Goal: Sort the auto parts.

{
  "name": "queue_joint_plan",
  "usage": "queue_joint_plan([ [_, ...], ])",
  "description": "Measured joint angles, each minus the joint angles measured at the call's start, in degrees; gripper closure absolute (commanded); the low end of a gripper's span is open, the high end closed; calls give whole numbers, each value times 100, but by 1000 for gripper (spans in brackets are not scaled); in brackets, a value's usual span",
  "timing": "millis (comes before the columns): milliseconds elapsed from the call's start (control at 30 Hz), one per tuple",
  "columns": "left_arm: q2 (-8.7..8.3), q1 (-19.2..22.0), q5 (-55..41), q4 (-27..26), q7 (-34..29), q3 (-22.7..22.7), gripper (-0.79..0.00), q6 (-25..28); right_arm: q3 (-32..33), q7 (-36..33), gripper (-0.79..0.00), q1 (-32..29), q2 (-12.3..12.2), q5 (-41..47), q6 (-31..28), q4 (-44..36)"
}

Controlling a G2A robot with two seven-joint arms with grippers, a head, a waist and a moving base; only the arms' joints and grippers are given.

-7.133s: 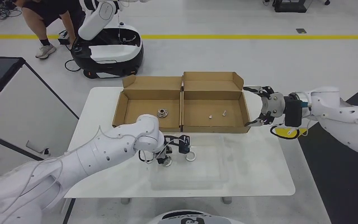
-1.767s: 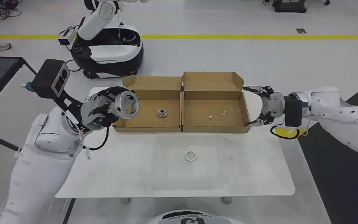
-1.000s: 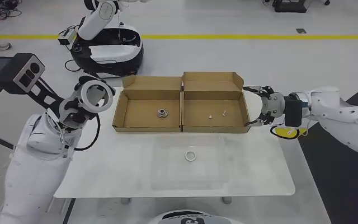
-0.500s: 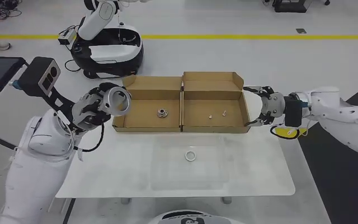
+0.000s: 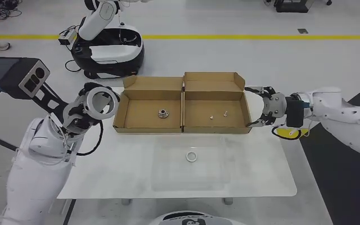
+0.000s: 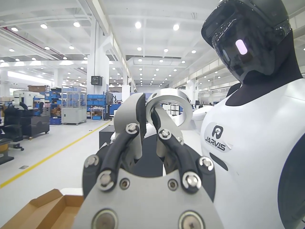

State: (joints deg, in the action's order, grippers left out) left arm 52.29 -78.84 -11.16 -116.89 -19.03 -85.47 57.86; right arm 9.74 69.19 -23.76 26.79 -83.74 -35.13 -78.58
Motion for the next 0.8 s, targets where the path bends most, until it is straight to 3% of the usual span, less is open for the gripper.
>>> queue_joint_plan([
  [367, 43, 38, -119, 26, -156, -18, 0, -8, 0, 0, -785, 0, 0, 0, 0, 0],
  [667, -5, 163, 873, 289, -922, -338, 0, -747, 0, 0, -785, 0, 0, 0, 0, 0],
  [800, 14, 220, 1294, 352, -834, -356, 0, -1095, 0, 0, -785, 0, 0, 0, 0, 0],
])
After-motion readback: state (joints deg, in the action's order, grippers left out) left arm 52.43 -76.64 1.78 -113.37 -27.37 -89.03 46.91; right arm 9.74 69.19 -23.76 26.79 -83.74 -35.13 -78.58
